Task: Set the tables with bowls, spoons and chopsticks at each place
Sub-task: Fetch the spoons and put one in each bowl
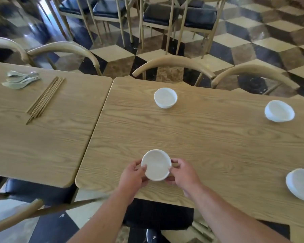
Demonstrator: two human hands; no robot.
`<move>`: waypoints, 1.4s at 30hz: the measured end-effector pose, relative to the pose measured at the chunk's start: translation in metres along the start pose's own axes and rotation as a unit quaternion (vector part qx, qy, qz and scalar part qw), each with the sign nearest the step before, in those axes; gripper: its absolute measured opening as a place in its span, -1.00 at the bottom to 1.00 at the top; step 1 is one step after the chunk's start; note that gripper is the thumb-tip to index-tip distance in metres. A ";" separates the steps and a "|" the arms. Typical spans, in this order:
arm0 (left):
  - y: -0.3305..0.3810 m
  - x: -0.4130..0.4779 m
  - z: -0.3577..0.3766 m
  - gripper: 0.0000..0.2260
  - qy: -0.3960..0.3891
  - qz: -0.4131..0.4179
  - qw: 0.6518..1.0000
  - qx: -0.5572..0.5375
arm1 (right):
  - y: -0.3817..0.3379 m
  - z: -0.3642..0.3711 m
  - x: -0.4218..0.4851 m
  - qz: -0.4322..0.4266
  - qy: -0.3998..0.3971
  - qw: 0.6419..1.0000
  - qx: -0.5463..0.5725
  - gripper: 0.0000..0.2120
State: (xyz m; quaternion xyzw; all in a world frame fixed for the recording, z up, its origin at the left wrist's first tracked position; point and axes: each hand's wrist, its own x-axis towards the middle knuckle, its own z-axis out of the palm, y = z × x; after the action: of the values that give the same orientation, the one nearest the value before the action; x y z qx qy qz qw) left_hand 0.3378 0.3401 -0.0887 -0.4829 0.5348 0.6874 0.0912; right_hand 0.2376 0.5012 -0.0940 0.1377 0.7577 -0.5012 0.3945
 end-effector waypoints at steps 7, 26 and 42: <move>0.019 -0.037 0.014 -0.52 0.087 0.053 0.977 0.187 | -0.010 -0.042 -0.037 -0.031 -0.046 0.996 -0.074 -0.49; -0.037 -0.445 0.589 -0.31 -0.186 0.503 0.531 0.656 | 0.208 -0.654 -0.416 -0.134 0.390 0.822 -0.392 -0.23; -0.176 -0.581 0.899 -0.30 -0.321 0.558 0.374 0.668 | 0.391 -0.894 -0.540 0.077 0.513 0.832 -0.194 -0.23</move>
State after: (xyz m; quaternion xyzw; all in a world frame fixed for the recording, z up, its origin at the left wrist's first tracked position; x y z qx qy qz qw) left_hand 0.2419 1.3802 0.2047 0.3994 0.8990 0.1061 0.1452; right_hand 0.4138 1.5584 0.2149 0.3533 0.9201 -0.1690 0.0046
